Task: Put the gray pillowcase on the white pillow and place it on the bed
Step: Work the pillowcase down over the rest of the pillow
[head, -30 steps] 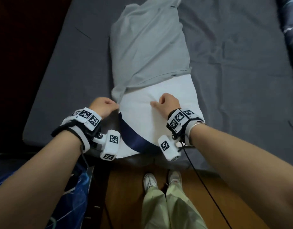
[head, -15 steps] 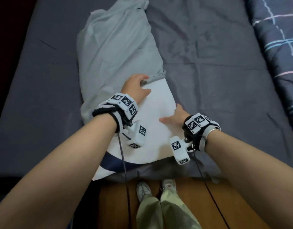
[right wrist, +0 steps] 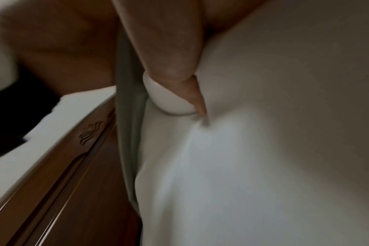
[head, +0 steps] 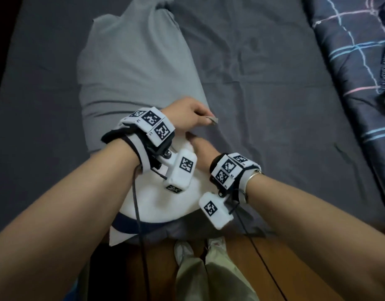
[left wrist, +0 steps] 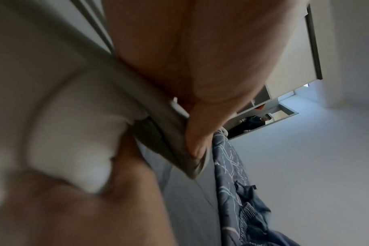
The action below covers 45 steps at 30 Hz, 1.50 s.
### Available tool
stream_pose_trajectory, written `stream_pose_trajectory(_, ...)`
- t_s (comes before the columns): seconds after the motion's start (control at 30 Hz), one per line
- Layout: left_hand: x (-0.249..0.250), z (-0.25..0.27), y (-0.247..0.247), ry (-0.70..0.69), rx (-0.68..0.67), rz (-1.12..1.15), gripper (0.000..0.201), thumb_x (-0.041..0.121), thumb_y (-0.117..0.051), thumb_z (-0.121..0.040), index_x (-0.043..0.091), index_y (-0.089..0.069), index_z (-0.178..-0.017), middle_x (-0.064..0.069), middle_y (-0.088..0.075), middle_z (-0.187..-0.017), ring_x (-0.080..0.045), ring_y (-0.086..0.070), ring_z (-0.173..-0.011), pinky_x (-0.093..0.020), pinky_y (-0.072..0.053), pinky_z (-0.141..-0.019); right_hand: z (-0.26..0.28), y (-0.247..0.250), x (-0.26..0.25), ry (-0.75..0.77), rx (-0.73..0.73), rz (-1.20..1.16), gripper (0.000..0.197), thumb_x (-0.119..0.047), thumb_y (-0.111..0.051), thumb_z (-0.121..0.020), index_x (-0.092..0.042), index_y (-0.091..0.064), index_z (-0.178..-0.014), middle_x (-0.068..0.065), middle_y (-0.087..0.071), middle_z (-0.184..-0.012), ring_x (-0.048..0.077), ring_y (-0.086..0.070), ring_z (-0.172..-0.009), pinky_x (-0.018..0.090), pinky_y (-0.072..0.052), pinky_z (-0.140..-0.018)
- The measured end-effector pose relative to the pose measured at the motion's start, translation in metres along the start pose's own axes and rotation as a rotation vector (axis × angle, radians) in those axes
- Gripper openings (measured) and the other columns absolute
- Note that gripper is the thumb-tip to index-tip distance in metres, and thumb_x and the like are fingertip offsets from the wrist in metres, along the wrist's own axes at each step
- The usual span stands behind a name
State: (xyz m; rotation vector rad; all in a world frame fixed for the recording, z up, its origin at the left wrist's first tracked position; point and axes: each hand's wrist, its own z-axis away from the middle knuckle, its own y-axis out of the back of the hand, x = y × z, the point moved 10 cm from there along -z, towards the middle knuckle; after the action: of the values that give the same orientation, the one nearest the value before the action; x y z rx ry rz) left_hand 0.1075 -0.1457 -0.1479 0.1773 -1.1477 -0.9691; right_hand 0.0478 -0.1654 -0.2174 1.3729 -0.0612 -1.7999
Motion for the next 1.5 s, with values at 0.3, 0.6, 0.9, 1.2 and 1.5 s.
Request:
stream_pose_trajectory(0.3, -0.028, 0.033, -0.031, 0.054, 0.047, 0.120, 0.023, 0.023, -0.062, -0.088, 0.012, -0.072, -0.106, -0.003, -0.070, -0.095, 0.018, -0.054, -0.058, 0.001, -0.038, -0.063, 0.037, 0.053, 0.062, -0.180, 0.225, -0.188, 0.063, -0.035, -0.070, -0.080, -0.023, -0.044, -0.136, -0.006, -0.058, -0.120, 0.010, -0.056, -0.107, 0.026, -0.046, -0.094)
stream_pose_trajectory(0.6, -0.079, 0.071, -0.027, 0.258, 0.208, -0.064, 0.036, 0.018, -0.071, -0.074, 0.022, -0.062, -0.109, 0.006, -0.062, -0.091, -0.016, -0.060, -0.090, -0.037, -0.045, -0.096, 0.020, 0.063, 0.063, -0.212, 0.341, -0.067, 0.008, -0.018, -0.054, -0.089, -0.011, -0.057, -0.086, 0.008, -0.060, -0.086, 0.020, -0.051, -0.080, 0.025, -0.032, -0.066)
stream_pose_trajectory(0.9, -0.118, 0.113, -0.012, 0.411, 0.389, -0.282, 0.014, 0.030, -0.057, -0.085, 0.024, -0.063, -0.096, 0.001, -0.067, -0.107, -0.021, -0.057, -0.109, -0.035, -0.026, -0.100, 0.056, 0.065, 0.118, -0.419, 0.318, -0.050, 0.015, -0.022, -0.054, -0.091, -0.015, -0.051, -0.078, 0.015, -0.068, -0.093, 0.015, -0.069, -0.080, 0.017, -0.051, -0.074)
stream_pose_trajectory(1.2, -0.209, 0.189, 0.011, 0.581, 0.539, -0.049, 0.031, 0.030, -0.064, -0.076, 0.027, -0.059, -0.106, 0.003, -0.058, -0.111, -0.019, -0.054, -0.107, -0.041, -0.035, -0.106, 0.085, -0.032, 0.096, -0.521, -0.025, -0.345, 0.126, -0.057, -0.080, -0.058, -0.029, 0.004, -0.149, 0.002, -0.037, -0.146, 0.025, -0.042, -0.132, 0.042, -0.035, -0.111)
stream_pose_trajectory(1.5, -0.262, 0.215, -0.012, 0.563, 0.494, 0.091, 0.007, 0.016, -0.060, -0.088, 0.011, -0.056, -0.089, -0.014, -0.059, -0.094, -0.030, -0.055, -0.092, -0.030, -0.038, -0.078, 0.065, -0.057, 0.077, -0.514, 0.254, -0.463, 0.068, -0.030, -0.081, -0.064, -0.010, -0.054, -0.123, 0.000, -0.061, -0.112, 0.021, -0.061, -0.105, 0.033, -0.049, -0.090)
